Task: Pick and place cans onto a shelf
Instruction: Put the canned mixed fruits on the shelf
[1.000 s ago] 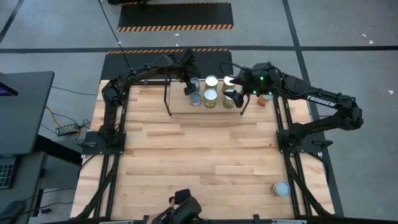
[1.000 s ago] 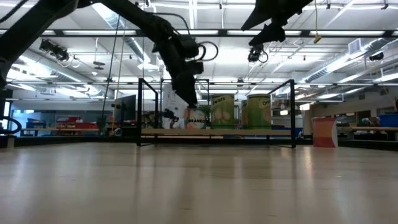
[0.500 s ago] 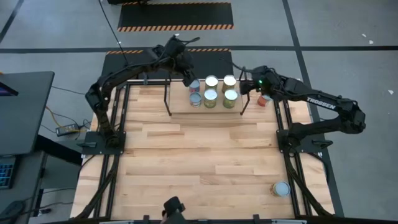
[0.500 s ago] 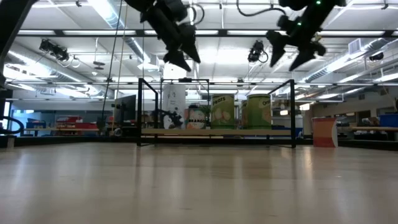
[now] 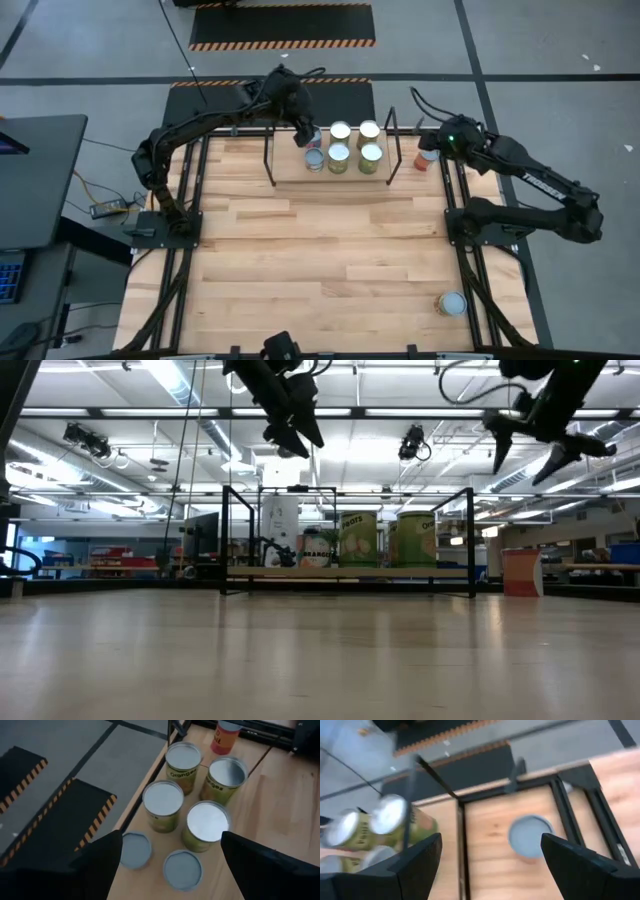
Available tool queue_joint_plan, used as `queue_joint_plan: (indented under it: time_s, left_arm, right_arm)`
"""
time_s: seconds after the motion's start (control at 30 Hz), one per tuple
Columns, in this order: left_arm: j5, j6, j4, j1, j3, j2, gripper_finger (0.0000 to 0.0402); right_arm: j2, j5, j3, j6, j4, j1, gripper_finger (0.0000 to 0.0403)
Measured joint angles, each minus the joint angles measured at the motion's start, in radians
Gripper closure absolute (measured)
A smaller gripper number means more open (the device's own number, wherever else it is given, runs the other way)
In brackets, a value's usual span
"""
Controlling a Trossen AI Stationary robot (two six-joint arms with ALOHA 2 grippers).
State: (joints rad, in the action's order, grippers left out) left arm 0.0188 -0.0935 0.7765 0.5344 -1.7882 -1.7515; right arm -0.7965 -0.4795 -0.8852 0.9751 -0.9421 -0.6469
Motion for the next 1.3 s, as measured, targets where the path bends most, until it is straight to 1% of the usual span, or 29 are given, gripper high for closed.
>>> queue_joint_plan:
  time_s: [0.1,0.17,0.27,0.33,0.5,0.6,0.7,0.83,0.93,1.1,1.3]
  left_arm:
    - [-0.001,-0.028,0.004,0.003,0.0,0.0,0.0056]
    - [-0.006,-0.049,0.029,0.012,0.0,0.0,0.0056]
    - [-0.009,-0.082,0.083,0.031,0.0,0.0,0.0056]
    - [-0.009,-0.093,0.099,0.042,0.0,0.0,0.0056]
    - [-0.007,-0.103,0.114,0.054,0.0,0.0,0.0056]
    - [0.027,-0.13,0.11,0.063,0.0,0.0,0.0056]
    - [0.071,-0.156,0.101,0.066,0.0,0.0,0.0056]
    - [0.075,-0.162,0.095,0.064,0.0,0.0,0.0056]
    - [0.076,-0.162,0.095,0.06,0.0,0.0,0.0056]
    - [0.076,-0.162,0.108,0.057,0.0,0.0,0.0056]
    - [0.077,-0.154,0.117,0.057,0.0,0.0,0.0056]
  right_arm:
    - [-0.041,0.072,0.001,0.028,-0.011,-0.067,0.0054]
    - [-0.064,0.088,0.001,0.079,-0.01,-0.104,0.0054]
    - [-0.104,0.085,0.001,0.201,-0.01,-0.165,0.0054]
    - [-0.134,0.105,0.001,0.287,-0.012,-0.197,0.0054]
    - [-0.236,0.136,0.001,0.493,-0.014,-0.234,0.0054]
    - [-0.313,0.167,0.001,0.584,-0.023,-0.272,0.0054]
    - [-0.378,0.221,0.001,0.597,-0.021,-0.324,0.0054]
    - [-0.422,0.274,0.001,0.548,0.055,-0.384,0.0052]
    - [-0.433,0.321,0.001,0.538,0.052,-0.423,0.0047]
    - [-0.435,0.344,0.001,0.552,-0.013,-0.45,0.0028]
    - [-0.495,0.378,0.0,0.531,0.088,-0.47,0.0011]
